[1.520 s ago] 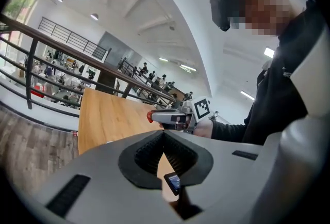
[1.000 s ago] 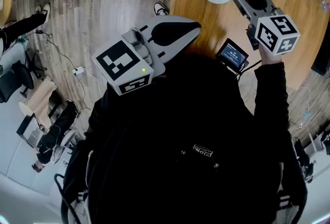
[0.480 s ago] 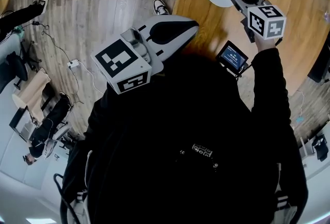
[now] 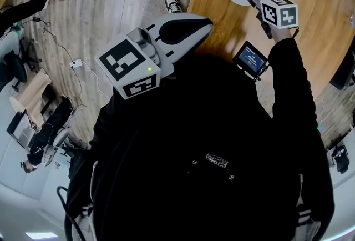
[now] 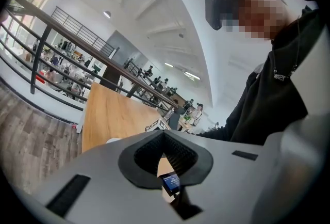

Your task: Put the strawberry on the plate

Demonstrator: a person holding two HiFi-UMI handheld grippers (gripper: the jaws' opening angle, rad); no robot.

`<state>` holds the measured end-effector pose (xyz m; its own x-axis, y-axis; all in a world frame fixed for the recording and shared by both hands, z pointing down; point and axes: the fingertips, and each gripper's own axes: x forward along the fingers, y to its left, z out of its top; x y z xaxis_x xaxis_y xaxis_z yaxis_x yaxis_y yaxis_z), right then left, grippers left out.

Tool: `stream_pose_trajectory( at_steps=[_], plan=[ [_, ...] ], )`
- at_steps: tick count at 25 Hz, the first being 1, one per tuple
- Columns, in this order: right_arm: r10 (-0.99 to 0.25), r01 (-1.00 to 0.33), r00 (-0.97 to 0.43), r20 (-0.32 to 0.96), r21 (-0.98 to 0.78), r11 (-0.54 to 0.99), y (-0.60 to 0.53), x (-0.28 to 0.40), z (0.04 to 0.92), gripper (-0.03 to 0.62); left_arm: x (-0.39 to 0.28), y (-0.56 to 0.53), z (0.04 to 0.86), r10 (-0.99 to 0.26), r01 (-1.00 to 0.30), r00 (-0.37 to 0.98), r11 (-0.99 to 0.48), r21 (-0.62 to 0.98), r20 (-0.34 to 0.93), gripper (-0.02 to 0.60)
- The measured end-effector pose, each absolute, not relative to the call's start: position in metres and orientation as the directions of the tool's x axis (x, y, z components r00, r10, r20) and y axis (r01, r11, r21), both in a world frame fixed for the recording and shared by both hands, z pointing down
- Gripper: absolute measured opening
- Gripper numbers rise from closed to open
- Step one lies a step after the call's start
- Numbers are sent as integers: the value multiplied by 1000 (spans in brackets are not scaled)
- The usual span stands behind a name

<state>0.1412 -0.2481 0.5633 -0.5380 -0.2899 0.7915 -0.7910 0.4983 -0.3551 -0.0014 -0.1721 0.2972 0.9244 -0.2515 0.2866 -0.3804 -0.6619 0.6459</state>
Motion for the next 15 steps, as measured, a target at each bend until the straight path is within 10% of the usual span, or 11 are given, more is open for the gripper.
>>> stream_pose_trajectory(
  at_steps=[15],
  plan=[
    [-250, -822, -491, 835, -349, 449, -245, 138, 601, 152, -11, -162, 301, -279, -401, 916, -647, 649, 288, 2]
  ],
)
